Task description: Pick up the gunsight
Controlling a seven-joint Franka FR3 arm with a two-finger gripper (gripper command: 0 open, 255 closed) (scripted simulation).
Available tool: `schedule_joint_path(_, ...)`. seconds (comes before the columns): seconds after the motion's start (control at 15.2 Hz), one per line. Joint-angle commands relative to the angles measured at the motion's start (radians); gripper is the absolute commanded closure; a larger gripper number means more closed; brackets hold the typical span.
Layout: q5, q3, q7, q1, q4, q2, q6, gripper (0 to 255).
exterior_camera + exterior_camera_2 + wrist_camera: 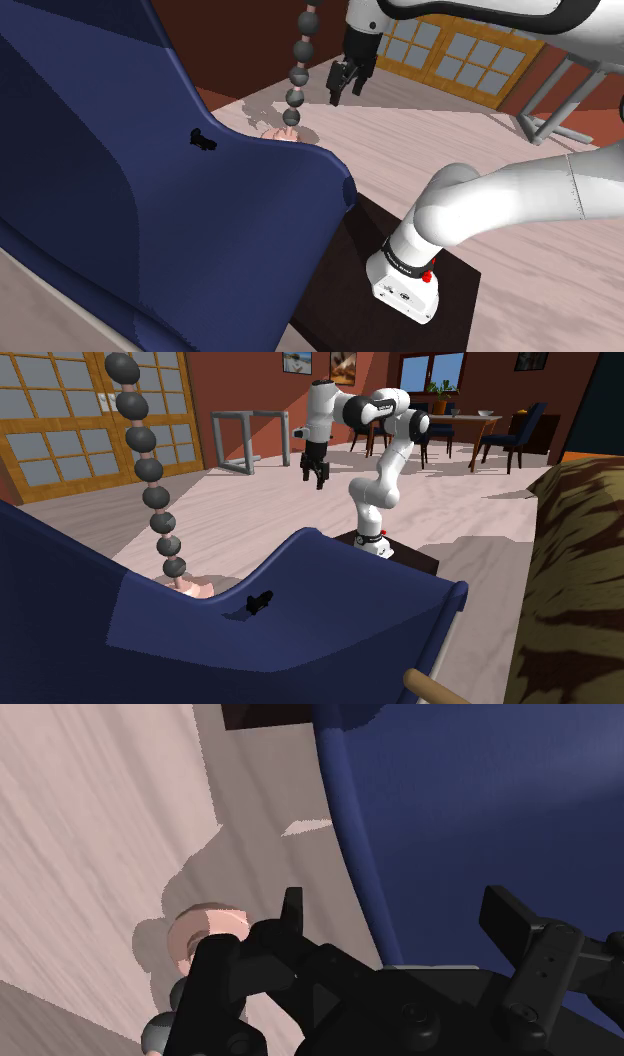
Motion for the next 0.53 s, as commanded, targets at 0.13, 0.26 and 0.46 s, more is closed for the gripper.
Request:
schedule_joint_path(0.13, 0.011, 0.011, 0.016, 0.007, 0.010, 0.064, 0.051, 0)
schedule_joint_path(0.26, 0.021, 0.023, 0.031, 0.013, 0.024, 0.131, 0.100, 0)
schedule_joint_path(0.46, 0.032, 0.040, 0.052, 0.021, 0.056, 0.236, 0.168, 0)
